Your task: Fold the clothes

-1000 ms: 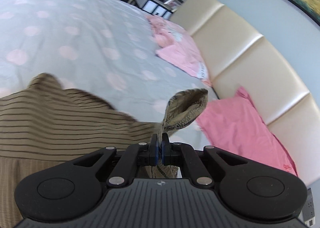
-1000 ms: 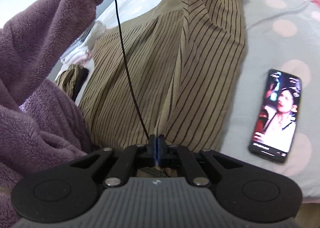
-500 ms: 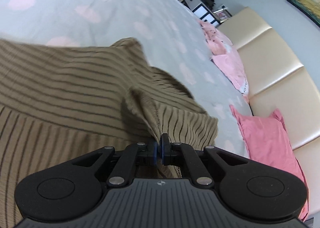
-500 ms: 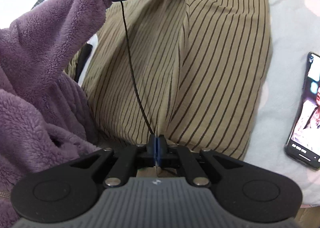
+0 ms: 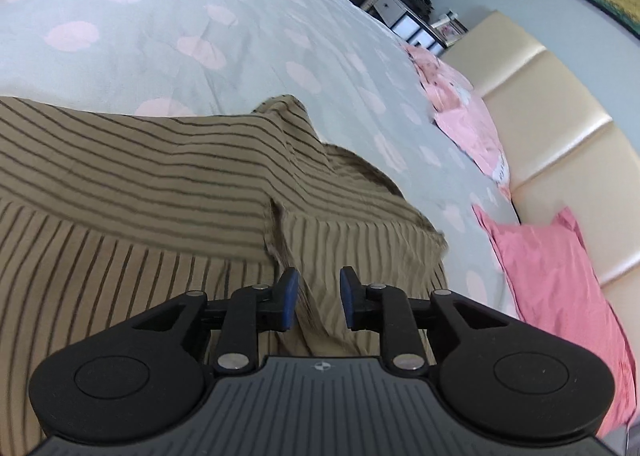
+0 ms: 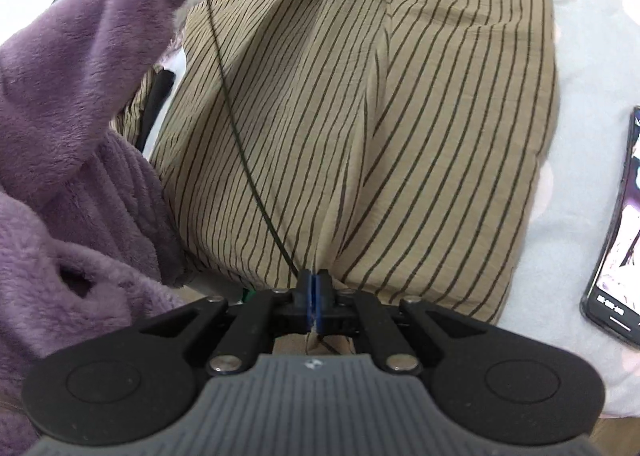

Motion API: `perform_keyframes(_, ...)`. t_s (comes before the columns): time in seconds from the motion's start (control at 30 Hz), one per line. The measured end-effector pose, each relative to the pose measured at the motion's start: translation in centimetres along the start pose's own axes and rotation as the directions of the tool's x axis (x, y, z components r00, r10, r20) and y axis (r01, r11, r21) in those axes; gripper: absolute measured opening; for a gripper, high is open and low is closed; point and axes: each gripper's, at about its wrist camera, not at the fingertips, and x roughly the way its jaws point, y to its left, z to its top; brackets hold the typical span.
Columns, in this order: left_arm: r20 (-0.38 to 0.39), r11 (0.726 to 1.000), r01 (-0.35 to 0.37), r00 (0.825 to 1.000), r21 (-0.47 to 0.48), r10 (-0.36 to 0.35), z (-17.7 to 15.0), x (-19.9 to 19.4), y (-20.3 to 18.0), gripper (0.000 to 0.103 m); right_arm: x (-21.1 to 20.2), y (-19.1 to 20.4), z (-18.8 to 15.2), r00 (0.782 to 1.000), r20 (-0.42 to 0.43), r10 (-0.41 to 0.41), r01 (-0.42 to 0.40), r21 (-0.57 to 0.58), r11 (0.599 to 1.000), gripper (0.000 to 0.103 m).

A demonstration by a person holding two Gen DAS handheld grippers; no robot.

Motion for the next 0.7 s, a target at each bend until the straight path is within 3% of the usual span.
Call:
perform_keyframes(0.2,-0.075,0.997,0.027,0.997,0.069,-0.022,-4.8,-4.7,-2.5,0.025,1.5,1.7,-0.6,0.999,-0.013,-0.049,0.048,-0.052,0.997,0.003)
perform_keyframes(0.3,-0.134,0.995,0.05,0.99,0.092,-0.038,-8.2,-6.5,-3.5,0.028,2.4,2.4,-0.7,1.0,-0.003,-0.022,0.022,-0.06,0.998,0.003)
perform_keyframes(0.47,-0.248,0.986,0.089,0.967,0.141,-0.052,-14.7,-9.0,-5.0,0.035,2.9,3.3,-2.5,1.0,-0.016,-0.005,0.003,-0.094,0.996,0.007)
perform_keyframes(0.53,-0.287,0.982,0.094,0.957,0.164,-0.044,-17.3,-9.7,-5.5,0.037,2.0,3.0,-3.4,0.999,0.012,-0.034,0.035,-0.091,0.995,0.008)
perform_keyframes(0.7,-0.38,0.981,0.107,0.924,0.163,-0.037,-23.6,-10.9,-6.1,0.039,-0.1,2.0,-6.0,0.981,0.109,-0.159,0.166,-0.055,0.985,0.032)
